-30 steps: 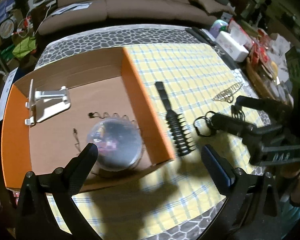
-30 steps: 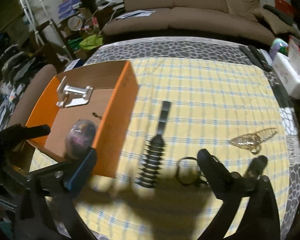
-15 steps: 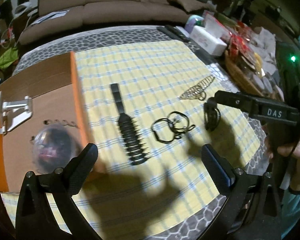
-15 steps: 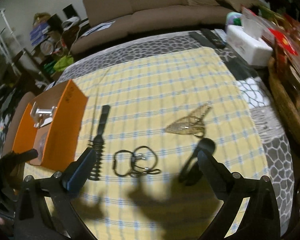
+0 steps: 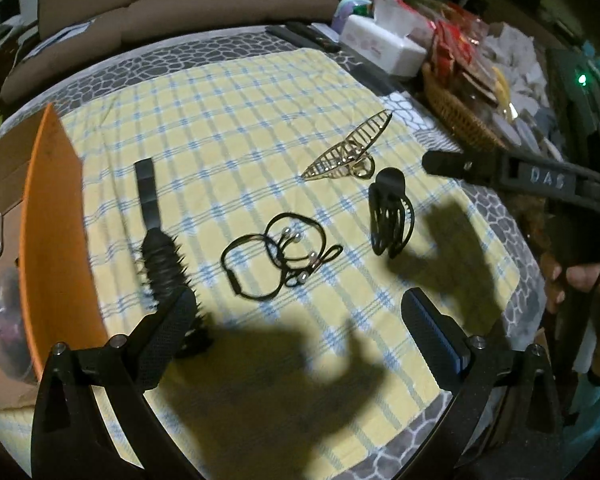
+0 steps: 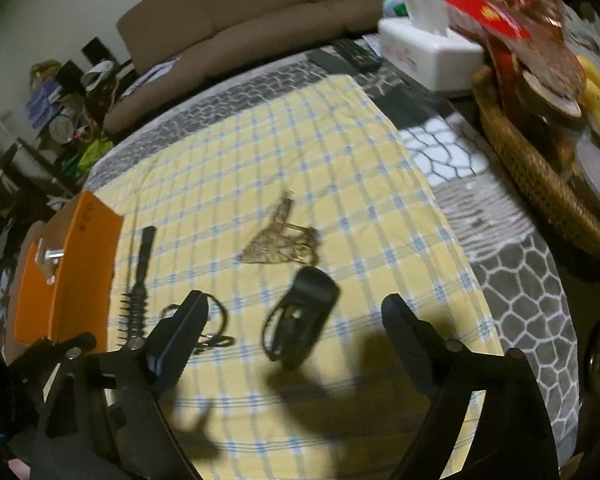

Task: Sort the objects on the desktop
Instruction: 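Move the right gripper to the black hair clip and close on it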

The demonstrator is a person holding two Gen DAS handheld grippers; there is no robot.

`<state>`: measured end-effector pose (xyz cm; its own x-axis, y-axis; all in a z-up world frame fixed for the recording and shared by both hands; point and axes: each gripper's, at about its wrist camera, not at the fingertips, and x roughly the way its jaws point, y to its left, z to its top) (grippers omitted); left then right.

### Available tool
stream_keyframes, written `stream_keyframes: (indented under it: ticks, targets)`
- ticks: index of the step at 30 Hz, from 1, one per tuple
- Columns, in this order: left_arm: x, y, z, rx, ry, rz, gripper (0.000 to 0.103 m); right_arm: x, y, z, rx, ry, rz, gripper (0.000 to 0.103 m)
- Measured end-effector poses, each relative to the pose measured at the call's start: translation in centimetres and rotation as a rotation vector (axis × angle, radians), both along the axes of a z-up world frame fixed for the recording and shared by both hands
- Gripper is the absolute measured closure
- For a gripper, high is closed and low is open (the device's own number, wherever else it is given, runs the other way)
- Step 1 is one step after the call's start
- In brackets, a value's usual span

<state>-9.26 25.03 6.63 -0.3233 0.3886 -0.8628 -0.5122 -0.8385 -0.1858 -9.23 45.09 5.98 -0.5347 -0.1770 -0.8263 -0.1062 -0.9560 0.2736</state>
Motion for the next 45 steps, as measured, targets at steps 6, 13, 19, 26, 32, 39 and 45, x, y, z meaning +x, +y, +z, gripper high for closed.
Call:
stream_keyframes:
  ticks: [6,13,19,26,32,39,45]
  targets:
    - [-1.4,1.7,-0.8,-0.020,0.008,-0.019,0.000,-0.9,0.3,-2.6,-0.001,-0.070,-0.011,0.030]
    - [-2.9,3.7,-1.5,-0.131,0.100,-0.071,0.001,-2.3,-1.1,-4.4,-0.025,-0.126,-0.009,0.030]
    - [-4.5,4.5,-1.9,-0.150,0.112,-0.090,0.002,-3.6,-2.1,-5.9,0.028,-0.165,-0.019,0.044]
    - [-7.0,6.9,-2.4,-0.209,0.155,-0.145,0.002,-3.7,-1.2,-6.3,0.025,-0.172,-0.023,0.060]
    - [-7.4,10.1,-3.3,-0.255,0.208,-0.272,0.010,-2.8,1.8,-4.5,-0.020,-0.114,-0.085,0.067]
    - [-8.3,13.5,-4.5,-0.246,0.198,-0.346,0.011,-2.1,4.0,-3.3,-0.053,-0.078,-0.137,0.067]
    - [-9.9,14.6,-6.1,-0.217,0.111,-0.331,0.023,-2.4,4.1,-3.2,-0.065,-0.072,-0.135,0.067]
